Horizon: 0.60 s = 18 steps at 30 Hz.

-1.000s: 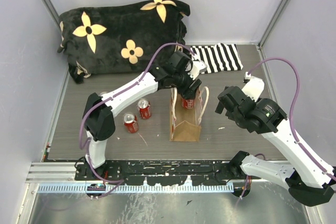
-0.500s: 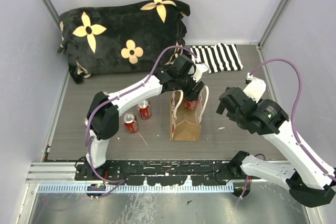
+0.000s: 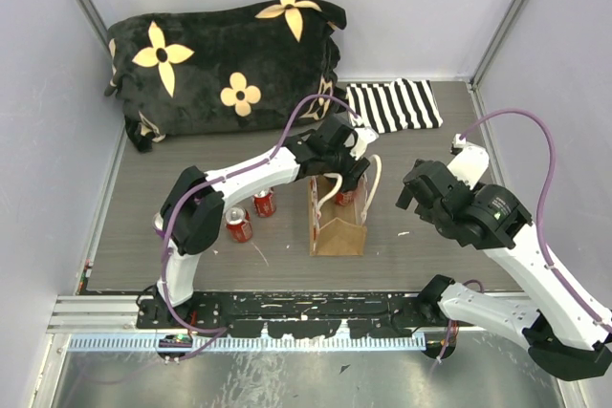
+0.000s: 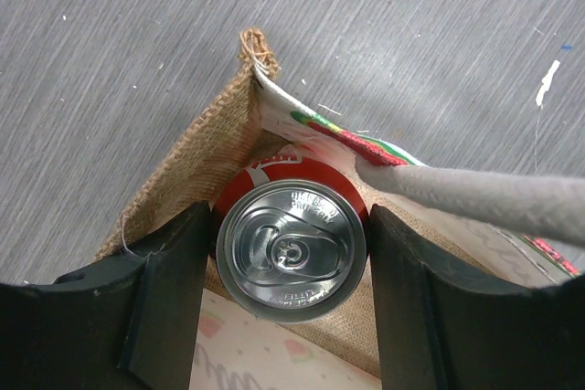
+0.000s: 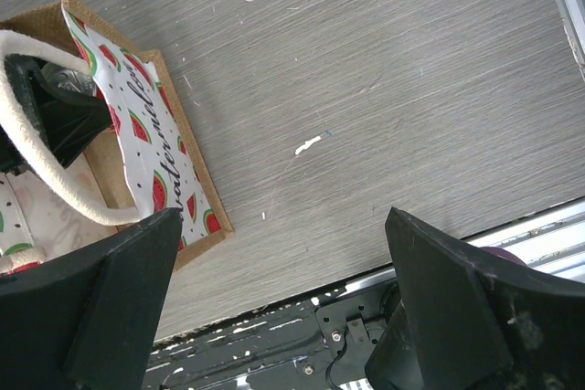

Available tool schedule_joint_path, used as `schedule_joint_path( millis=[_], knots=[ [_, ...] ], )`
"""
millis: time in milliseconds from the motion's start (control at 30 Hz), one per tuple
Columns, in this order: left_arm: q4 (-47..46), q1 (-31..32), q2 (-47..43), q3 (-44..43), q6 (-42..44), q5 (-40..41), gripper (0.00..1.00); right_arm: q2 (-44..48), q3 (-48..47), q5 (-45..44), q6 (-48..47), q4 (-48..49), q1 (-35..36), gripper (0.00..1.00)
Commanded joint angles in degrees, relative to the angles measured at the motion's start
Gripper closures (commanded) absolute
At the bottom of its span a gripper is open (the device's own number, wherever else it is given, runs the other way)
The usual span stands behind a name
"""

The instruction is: Place the beverage into the canvas bag

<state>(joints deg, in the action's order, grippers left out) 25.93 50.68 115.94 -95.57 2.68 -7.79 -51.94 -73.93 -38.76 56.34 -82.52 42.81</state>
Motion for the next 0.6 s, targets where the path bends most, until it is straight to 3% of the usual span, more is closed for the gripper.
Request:
schedule_joint_path(
  millis=[0,567],
  knots=[
    [-6.5,0.6,0.5,0.2,-0.5,2.8,1.0,1.2,-1.1,-1.0,1.7,-0.7,0.2,0.0],
    [-10.4,1.4,-0.5,0.1,-0.6,5.8,1.0,2.3,-0.2,-0.3,2.3,-0.9,0.2,0.0]
  ],
)
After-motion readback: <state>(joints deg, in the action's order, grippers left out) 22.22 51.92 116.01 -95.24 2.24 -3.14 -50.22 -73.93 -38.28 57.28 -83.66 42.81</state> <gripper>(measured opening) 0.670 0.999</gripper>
